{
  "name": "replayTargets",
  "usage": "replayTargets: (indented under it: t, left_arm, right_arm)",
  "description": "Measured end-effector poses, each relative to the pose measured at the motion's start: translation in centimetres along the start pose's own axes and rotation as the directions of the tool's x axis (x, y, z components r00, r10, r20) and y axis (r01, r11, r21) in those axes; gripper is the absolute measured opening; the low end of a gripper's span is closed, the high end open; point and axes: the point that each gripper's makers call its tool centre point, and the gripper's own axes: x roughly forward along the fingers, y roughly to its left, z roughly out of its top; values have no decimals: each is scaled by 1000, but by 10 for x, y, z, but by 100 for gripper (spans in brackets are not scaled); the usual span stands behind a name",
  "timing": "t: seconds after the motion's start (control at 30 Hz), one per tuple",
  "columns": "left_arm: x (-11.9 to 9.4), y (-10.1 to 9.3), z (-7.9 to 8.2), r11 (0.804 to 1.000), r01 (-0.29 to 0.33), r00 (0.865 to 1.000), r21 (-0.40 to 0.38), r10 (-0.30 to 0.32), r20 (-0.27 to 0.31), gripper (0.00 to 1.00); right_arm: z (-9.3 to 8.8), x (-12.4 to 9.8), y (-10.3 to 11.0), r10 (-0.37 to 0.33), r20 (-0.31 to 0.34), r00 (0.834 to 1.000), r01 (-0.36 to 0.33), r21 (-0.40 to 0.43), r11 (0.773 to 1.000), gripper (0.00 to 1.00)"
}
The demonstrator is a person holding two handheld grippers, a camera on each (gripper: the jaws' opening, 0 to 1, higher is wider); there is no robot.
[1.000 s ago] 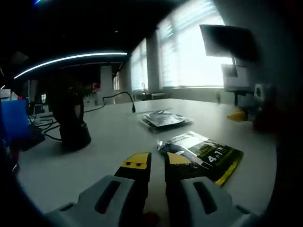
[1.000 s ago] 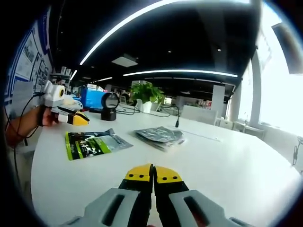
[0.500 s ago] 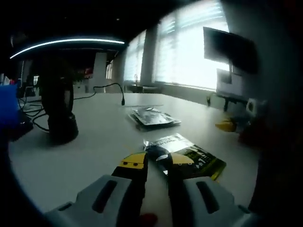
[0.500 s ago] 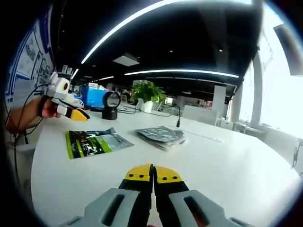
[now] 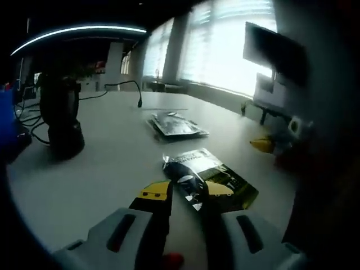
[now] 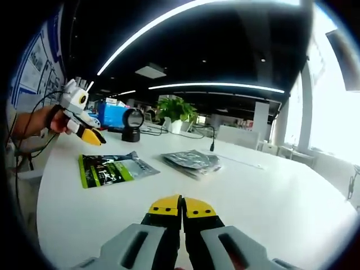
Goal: Clip sheet goods on table flip sheet goods clip sheet goods scan sheet goods put sheet goods back to table
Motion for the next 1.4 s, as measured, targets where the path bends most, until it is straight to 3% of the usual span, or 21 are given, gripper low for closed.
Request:
replayTargets:
  t: [0.3, 0.8, 1.23, 1.4]
  left_arm:
    - [6, -1, -8, 988, 44, 999, -146, -48, -26, 18]
    - [11, 8, -21, 988, 17, 987, -150, -40, -155, 24]
    - [14, -14, -26, 986, 30, 982, -166, -60, -179, 23]
    - [13, -17, -24, 976, 35, 984, -213, -71, -165, 19]
  right_arm:
    - [-1, 0, 1, 3, -4, 1000, -3, -9, 1000, 0]
    - [-1, 1, 1, 3, -10, 1000, -3, -20, 1000, 0]
    - [-2, 0, 2, 1, -13, 1000, -1, -25, 1000, 0]
    - [-2, 0, 2, -1, -14, 1000, 1, -26, 1000, 0]
